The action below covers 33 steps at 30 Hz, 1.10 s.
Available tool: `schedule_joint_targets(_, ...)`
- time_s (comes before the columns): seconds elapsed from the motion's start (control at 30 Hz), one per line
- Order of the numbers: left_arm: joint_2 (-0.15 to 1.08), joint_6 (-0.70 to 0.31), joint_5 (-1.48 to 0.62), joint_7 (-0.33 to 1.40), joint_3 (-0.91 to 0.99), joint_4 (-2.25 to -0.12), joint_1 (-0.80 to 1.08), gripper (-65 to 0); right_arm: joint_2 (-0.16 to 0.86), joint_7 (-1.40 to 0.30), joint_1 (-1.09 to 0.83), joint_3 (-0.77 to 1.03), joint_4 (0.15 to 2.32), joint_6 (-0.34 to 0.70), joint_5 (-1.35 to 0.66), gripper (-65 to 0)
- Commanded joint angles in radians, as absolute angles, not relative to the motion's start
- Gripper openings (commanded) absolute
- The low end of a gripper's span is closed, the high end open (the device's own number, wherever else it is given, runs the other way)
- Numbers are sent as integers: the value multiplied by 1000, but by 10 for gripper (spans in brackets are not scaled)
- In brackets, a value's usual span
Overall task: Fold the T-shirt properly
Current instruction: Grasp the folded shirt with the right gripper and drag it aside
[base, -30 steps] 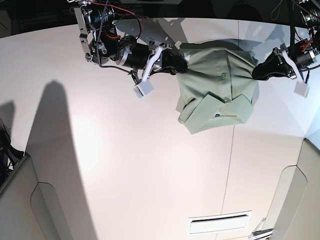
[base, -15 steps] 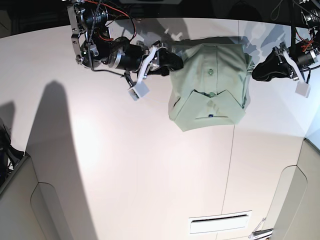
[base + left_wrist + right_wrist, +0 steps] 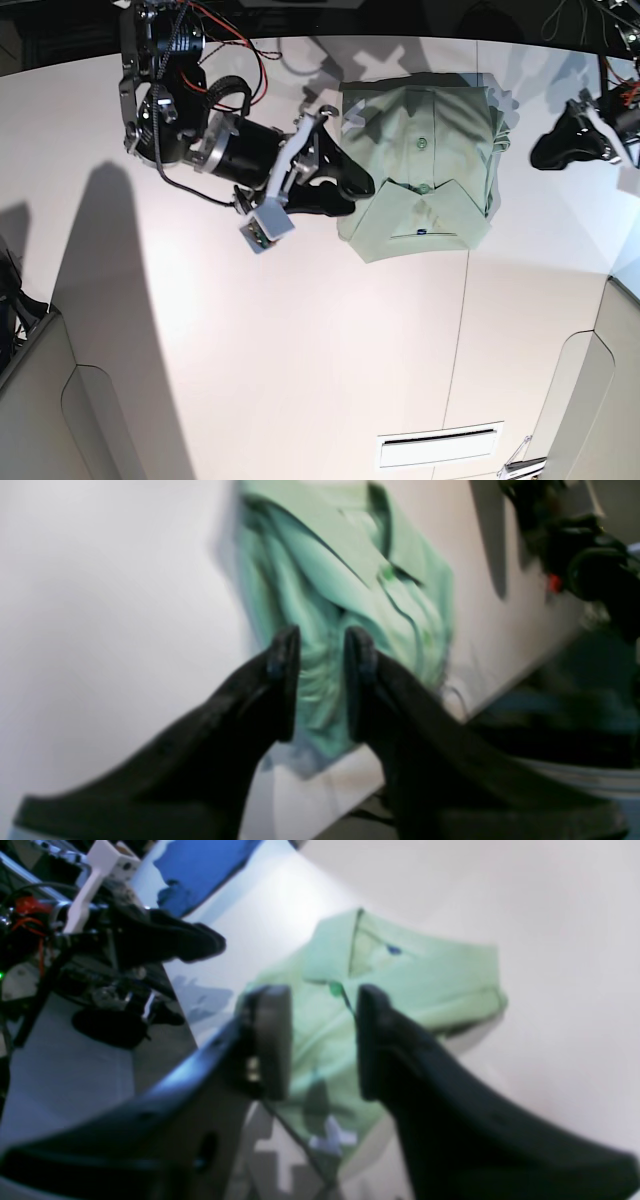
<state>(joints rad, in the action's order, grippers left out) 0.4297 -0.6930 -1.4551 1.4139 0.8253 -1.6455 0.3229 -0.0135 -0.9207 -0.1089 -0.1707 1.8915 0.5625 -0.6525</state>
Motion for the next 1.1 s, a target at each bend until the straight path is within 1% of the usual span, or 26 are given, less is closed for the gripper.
schedule_joint_targets(0.0, 460, -698, -1484, 1396, 865, -1660, 312, -469, -20, -894, -84, -203, 1904, 573, -668, -522)
schedule_joint_targets(0.07, 470, -698, -1484, 1379, 930, -1660, 300, -482, -20, -884, -54, -275, 1885, 573, -642, -618)
schedule_joint_targets(0.1, 472, -698, -1484, 1372, 961, -1660, 296, -505, -22, -865, -37, -316, 1869, 573, -618, -650)
schedule_joint_targets(0.23, 479, -698, -1484, 1365, 1046, -1660, 294, -620, -60, -786, 42, -461, 1751, 572, -466, -650)
schedule_joint_targets(0.3, 480, -698, -1484, 1365, 1064, -1660, 300, -650, -90, -781, 83, -517, 1656, 570, -419, -650)
schedule_joint_targets(0.43, 479, -698, -1484, 1367, 1066, -1660, 305, -650, -147, -750, 146, -586, 1414, 542, -345, -650)
schedule_joint_targets(0.53, 479, -698, -1484, 1366, 1066, -1660, 305, -650, -152, -678, 169, -607, 1242, 542, -313, -650)
schedule_joint_targets(0.63, 479, -698, -1484, 1366, 1066, -1660, 305, -650, -147, -706, 170, -605, 1137, 542, -275, -650)
schedule_joint_targets(0.73, 479, -698, -1484, 1366, 1066, -1660, 305, -650, -115, -794, 168, -604, 1119, 542, -273, -650)
schedule_joint_targets(0.83, 479, -698, -1484, 1366, 1066, -1660, 305, -650, -54, -858, 168, -604, 1144, 542, -274, -650)
schedule_joint_targets(1.07, 479, -698, -1484, 1366, 1066, -1660, 305, -650, 170, -974, 168, -604, 1275, 542, -368, -650)
